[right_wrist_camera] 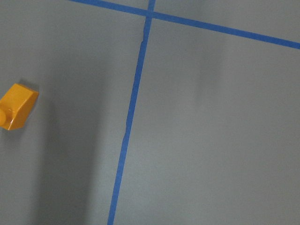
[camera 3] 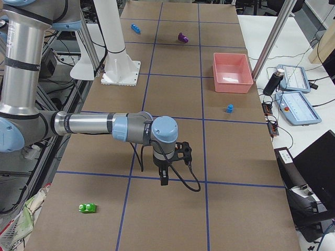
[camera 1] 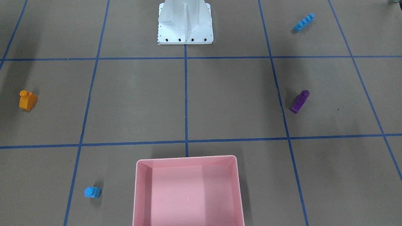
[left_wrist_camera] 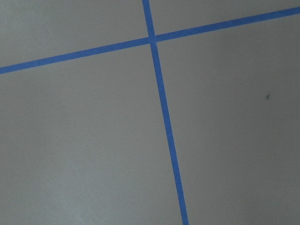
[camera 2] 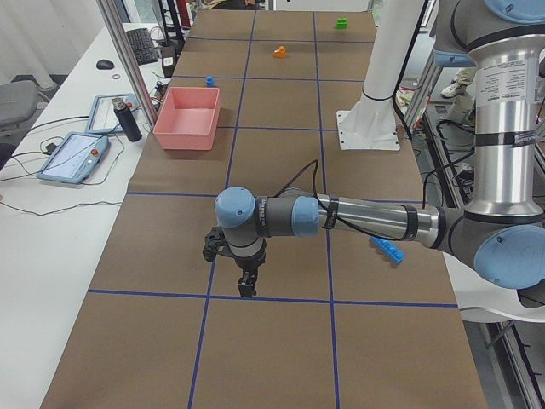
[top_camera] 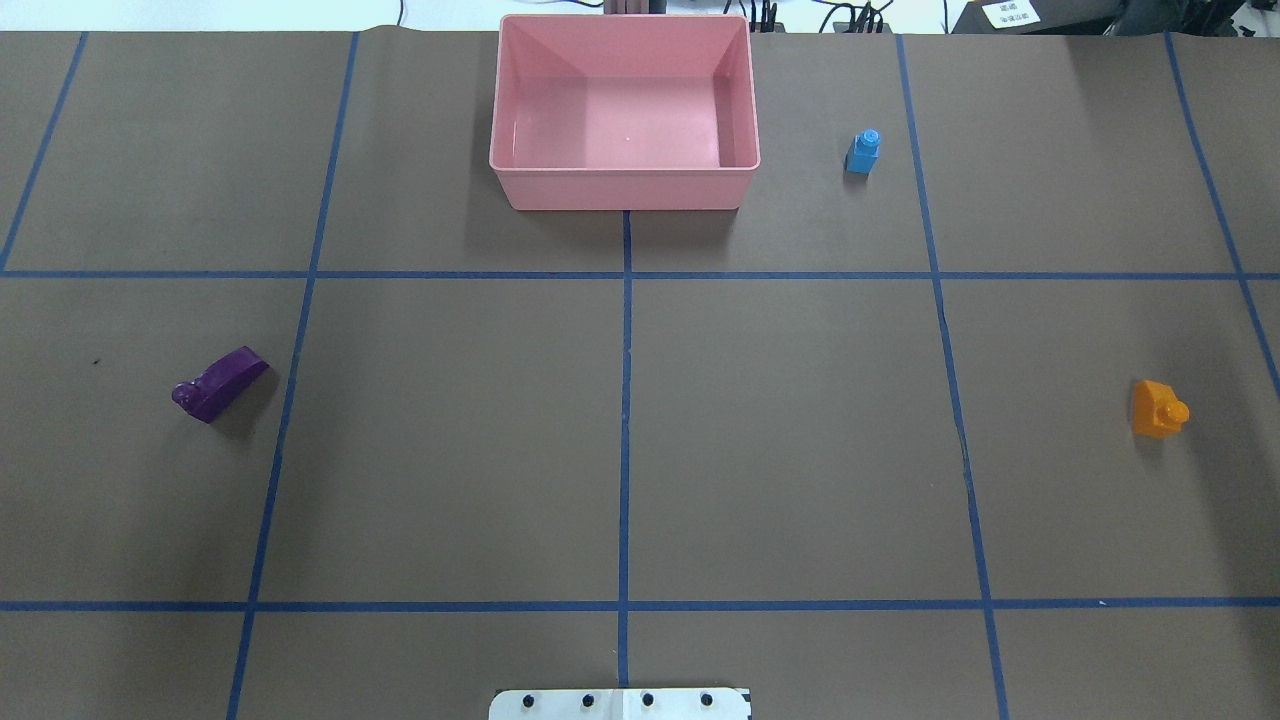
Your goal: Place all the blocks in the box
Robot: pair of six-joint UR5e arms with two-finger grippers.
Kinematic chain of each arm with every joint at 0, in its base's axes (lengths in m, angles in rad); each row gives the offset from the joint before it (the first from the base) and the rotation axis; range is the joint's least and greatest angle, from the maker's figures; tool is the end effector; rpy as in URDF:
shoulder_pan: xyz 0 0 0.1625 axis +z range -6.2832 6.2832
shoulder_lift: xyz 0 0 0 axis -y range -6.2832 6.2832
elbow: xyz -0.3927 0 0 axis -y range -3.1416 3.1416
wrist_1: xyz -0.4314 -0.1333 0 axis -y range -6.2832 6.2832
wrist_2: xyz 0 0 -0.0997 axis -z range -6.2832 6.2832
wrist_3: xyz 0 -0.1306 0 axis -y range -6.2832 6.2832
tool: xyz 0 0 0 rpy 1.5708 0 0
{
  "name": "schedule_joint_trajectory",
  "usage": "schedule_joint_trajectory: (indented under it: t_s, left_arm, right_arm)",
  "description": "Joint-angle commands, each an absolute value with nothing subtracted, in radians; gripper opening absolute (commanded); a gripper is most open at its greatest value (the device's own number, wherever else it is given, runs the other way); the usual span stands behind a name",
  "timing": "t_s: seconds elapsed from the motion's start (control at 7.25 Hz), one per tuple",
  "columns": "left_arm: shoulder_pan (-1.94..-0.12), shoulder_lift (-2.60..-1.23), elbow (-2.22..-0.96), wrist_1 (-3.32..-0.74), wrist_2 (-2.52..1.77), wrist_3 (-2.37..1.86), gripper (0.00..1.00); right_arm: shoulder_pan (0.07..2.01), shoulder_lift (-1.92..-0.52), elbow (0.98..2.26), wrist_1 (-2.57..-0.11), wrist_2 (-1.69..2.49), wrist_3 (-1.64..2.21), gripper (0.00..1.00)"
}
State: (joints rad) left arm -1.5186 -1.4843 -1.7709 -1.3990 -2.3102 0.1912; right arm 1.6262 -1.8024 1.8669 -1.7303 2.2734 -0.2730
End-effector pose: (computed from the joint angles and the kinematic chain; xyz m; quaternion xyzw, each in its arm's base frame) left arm -0.0197 -0.4903 0.6070 -0.0020 0.3622 0.1027 0.9264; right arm 0.0727 -0.4268 0.6256 0.0122 -0.3464 -0.0856 0.9341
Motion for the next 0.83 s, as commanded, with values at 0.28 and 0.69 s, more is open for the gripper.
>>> schedule_joint_trajectory:
  t_s: [0.28, 0.69]
  left_arm:
    - [-1.514, -1.479, -1.801, -1.401, -2.309, 0.193, 1.00]
    - [-1.509, -1.525, -1.805, -1.416, -2.318, 0.184, 1.00]
  right_arm:
    - [1.624, -1.799, 1.864, -1.730, 2.275, -0.273, 1.00]
    - [1.623, -1.789, 1.876, -1.723, 2.289, -0.264, 1.00]
